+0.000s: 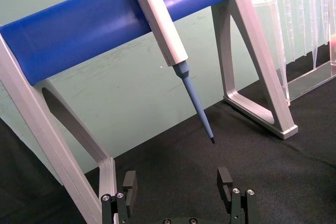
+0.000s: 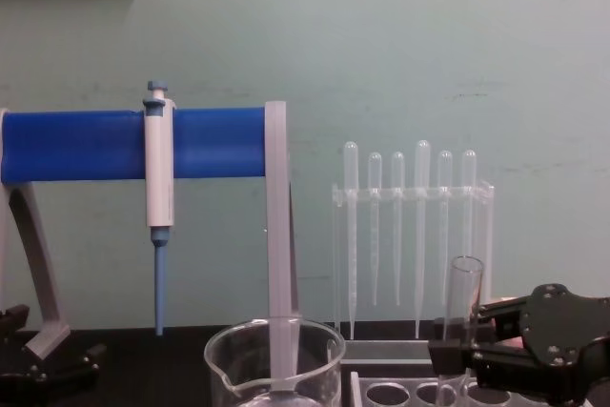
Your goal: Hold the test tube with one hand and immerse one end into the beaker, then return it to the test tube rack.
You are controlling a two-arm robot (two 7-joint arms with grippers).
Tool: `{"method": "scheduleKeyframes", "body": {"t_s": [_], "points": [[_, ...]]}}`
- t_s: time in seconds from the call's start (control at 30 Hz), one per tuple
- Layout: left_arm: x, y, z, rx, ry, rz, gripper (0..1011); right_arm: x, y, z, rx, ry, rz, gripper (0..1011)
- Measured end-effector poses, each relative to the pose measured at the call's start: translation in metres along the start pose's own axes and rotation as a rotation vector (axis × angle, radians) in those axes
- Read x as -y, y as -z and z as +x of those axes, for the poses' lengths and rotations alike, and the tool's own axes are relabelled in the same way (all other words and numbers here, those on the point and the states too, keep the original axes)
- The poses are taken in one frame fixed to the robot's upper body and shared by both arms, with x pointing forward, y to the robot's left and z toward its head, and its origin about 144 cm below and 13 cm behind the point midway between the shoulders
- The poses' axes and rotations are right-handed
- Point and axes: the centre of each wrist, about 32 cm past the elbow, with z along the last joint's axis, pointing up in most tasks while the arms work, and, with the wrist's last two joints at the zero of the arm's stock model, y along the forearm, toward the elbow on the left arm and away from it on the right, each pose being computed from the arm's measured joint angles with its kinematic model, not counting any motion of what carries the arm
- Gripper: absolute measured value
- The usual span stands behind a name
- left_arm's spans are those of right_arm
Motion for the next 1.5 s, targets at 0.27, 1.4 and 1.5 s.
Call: {"method": "scheduleKeyframes", "body": {"t_s": [0.27,1.4,1.5], "points": [[0.000,0.000,0.000,0.000,0.000,0.000,1000,0.005,-0.009,0.003,-0.030,-0.007,0.032,241],[0.000,0.000,0.000,0.000,0.000,0.000,1000,0.032,-0.089,0.029,-0.022,-0.077,0.119,241],[0.000,0.000,0.000,0.000,0.000,0.000,1000,0.032,-0.091,0.031,-0.019,-0.083,0.105,241]]}}
